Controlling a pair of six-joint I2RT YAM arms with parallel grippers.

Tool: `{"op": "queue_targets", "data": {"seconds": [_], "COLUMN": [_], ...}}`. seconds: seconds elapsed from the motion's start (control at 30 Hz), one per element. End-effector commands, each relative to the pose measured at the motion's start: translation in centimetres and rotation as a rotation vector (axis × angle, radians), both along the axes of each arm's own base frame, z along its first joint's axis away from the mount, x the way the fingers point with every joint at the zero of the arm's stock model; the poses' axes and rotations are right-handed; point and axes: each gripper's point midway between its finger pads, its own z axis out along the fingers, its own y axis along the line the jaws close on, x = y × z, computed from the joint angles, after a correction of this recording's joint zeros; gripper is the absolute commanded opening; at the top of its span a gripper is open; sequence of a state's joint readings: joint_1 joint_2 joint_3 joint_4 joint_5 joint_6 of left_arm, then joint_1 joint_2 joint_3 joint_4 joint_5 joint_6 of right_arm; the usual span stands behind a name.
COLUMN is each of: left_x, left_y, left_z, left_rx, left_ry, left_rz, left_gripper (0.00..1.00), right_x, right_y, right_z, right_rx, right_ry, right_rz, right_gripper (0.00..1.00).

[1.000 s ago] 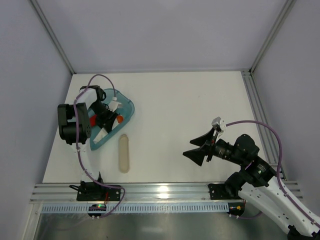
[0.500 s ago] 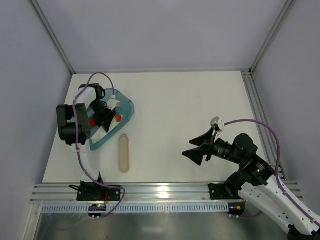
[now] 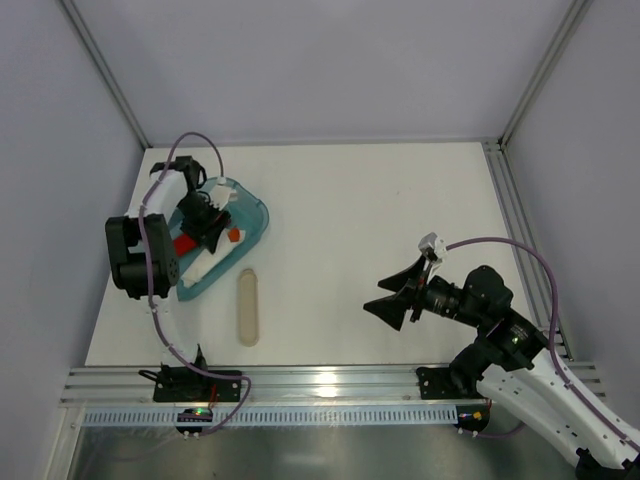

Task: Place the utensils on the paper napkin and roll it up

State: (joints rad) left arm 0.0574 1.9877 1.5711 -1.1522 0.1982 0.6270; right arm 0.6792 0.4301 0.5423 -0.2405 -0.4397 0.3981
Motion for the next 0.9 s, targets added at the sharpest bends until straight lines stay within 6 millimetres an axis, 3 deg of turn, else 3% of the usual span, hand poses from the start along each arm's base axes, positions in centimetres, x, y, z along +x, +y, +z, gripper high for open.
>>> {"op": "queue_targets", "data": {"seconds": [0.0,0.13,0.27,0.5,0.7,0.77,0.87], "left_x": [2.0,2.0,1.9,0.5,0.5,0.4,0.7], "left_y": [-0.2,0.2,-0.9,-0.9,-0.7,-0.8,-1.4], "left_z": [4.0,4.9,4.3,0.1,-2.1,-2.1,-0.4], "left_rx": [-0.005,0.019,-0.031,-0.009,0.007,0.005,-0.021], "left_ry": [-0.142,-0.172,-0.218,-0.187,-0.158,-0.15,-0.195], "left_rz": [0.016,0.057,0.087,0.115,0.12,0.12,0.127], "left_gripper": [0.54,0.48,0.45,0.45,0.46,0.45,0.45], "right_x": [0.5,0.6,0.5,0.3,0.4,0.4,0.5], "right_y": [0.0,0.1,0.1,0.1,0.0,-0.1,-0.1], "right_z": [1.3,1.1,1.4,2.1,2.4,2.5,2.6], "right_rx": [0.018,0.009,0.014,0.047,0.058,0.06,0.058], "right_ry": [-0.037,-0.024,-0.017,-0.009,0.004,0.006,0.014], "right_rz": [-0.013,-0.017,-0.018,-0.018,-0.033,-0.038,-0.046], "right_gripper": [0.83,0.83,0.83,0.83,0.82,0.82,0.82]}}
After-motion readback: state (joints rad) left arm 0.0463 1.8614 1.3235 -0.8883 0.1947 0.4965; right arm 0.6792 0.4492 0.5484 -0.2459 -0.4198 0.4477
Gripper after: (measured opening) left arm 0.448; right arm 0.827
